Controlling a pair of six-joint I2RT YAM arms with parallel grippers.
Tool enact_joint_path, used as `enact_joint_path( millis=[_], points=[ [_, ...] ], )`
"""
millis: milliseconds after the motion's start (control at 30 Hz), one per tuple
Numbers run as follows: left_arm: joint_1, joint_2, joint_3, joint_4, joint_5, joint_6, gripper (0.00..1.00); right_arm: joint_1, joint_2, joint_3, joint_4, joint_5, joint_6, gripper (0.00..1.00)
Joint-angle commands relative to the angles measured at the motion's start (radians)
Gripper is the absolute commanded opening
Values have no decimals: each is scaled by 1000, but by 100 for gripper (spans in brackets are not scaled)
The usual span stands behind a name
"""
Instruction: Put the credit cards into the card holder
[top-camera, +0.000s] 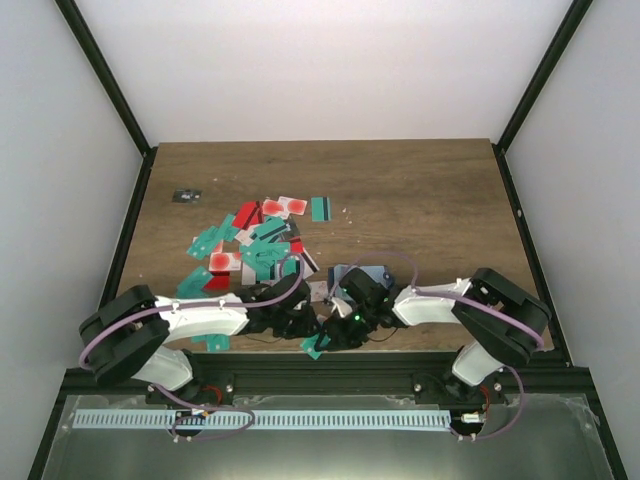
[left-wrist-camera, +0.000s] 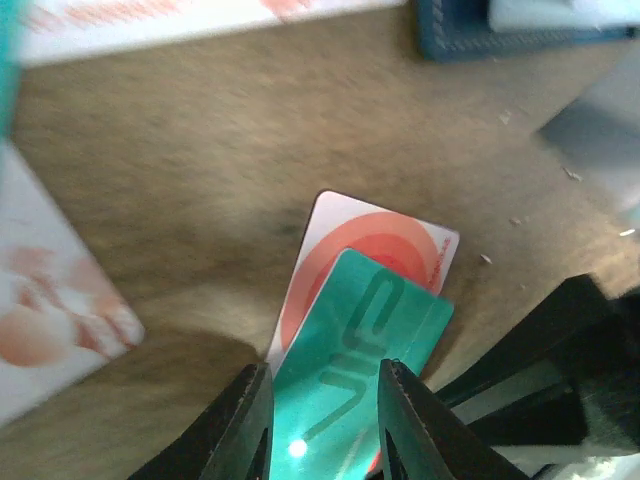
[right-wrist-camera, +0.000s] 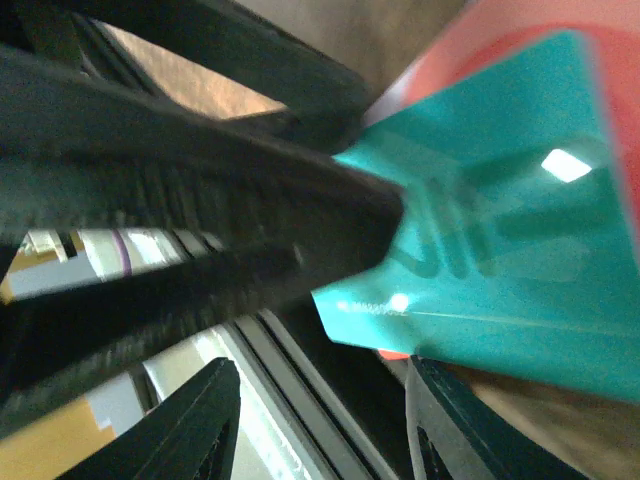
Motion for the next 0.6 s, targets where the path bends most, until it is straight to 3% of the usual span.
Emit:
enact_joint_path(
  millis=[0,233,567],
  points=[
    [-104,10,-19,31,46,-84,32,60,19,-50,-42,68,37,48],
    [-185,16,-19,48,-10,-154,31,65,-47,-88,-79,141,52,49],
    [-175,-121,43,-78,-94,-157,35,65,-242,-102,-207,200,81,50]
  ],
)
